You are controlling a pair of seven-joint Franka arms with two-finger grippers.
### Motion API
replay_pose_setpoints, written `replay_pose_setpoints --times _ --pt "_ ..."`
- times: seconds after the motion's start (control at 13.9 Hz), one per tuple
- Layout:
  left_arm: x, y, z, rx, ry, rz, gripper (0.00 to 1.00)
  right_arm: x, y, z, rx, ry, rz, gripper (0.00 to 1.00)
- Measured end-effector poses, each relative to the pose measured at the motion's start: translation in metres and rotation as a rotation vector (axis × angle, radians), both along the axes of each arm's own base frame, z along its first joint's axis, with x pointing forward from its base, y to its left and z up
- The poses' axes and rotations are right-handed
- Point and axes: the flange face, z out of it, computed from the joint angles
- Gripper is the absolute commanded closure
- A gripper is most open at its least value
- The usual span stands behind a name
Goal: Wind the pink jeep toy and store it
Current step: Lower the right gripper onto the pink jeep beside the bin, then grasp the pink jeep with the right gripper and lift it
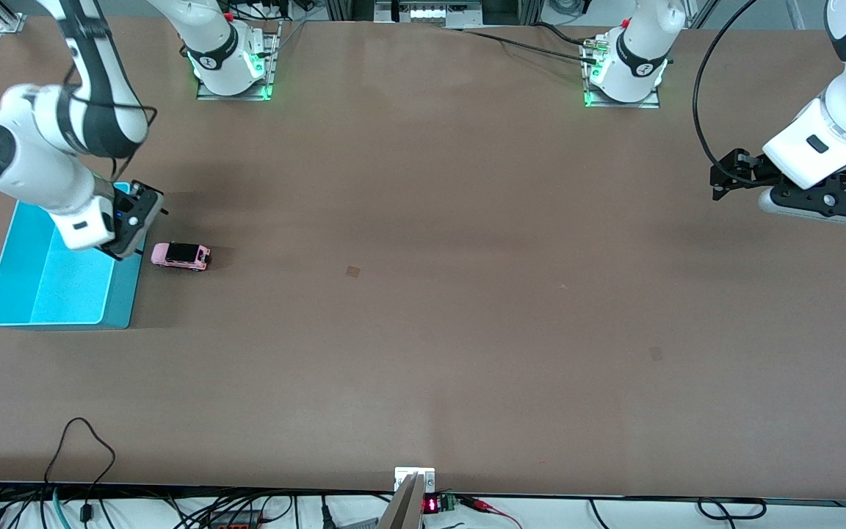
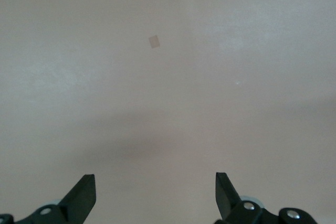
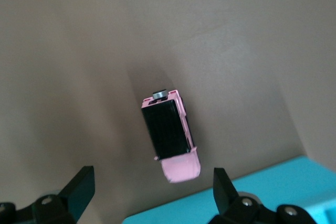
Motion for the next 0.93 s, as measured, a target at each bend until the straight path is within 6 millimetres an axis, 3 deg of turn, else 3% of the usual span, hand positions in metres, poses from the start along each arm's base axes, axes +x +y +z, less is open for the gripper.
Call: replay_pose_setpoints --times 0.29,0.57,0.93 --pt "0.0 0.0 0.0 0.0 -0.001 0.0 0.0 0.005 0.0 -0.044 0.004 -0.037 0.154 0.0" --pt "0.001 0.002 0.007 -0.001 -0.014 0.0 0.0 0.006 0.0 -0.077 0.003 -0.049 0.187 0.0" --pt "0.002 0.001 0.016 -0.003 -0.034 -0.001 0.0 -0.001 -0.001 -0.095 0.003 -0.047 0.187 0.02"
